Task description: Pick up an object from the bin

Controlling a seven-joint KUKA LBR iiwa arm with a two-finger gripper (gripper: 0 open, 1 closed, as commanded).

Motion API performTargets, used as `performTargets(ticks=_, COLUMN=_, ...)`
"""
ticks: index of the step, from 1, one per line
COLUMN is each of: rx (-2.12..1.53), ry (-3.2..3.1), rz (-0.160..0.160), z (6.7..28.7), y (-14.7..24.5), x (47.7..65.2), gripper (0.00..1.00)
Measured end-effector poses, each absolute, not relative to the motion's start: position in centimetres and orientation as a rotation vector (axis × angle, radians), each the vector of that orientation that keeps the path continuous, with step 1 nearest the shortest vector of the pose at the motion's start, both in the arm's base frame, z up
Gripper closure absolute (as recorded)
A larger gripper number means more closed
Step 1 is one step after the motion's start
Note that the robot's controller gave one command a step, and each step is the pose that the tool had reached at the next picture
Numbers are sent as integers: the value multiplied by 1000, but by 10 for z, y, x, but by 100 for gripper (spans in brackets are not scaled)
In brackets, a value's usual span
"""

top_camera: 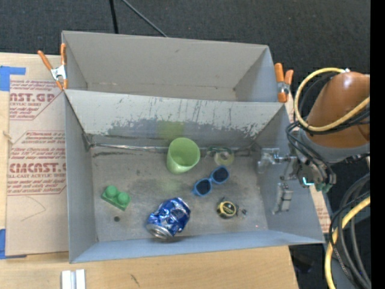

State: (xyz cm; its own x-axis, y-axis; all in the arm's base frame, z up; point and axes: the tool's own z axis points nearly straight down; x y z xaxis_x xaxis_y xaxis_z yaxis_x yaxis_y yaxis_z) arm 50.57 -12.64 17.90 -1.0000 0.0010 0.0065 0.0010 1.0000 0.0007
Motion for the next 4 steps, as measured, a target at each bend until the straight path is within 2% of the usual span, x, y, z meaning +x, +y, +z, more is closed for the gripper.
performTargets(ticks=1, rx=626, ry=-3076, rz=-2, z=69, y=-32, x=562, gripper=0)
performTargets(ticks=2, rx=519, ry=-3104, rz=-1, z=101, y=-22, x=572, gripper=0)
performTargets(ticks=3, rx=721, ry=-3061, rz=0, z=109, y=-19, x=567, gripper=0)
performTargets(ticks=4, rx=508, ry=-3098, rz=-2, z=69, y=-27, x=552, gripper=0)
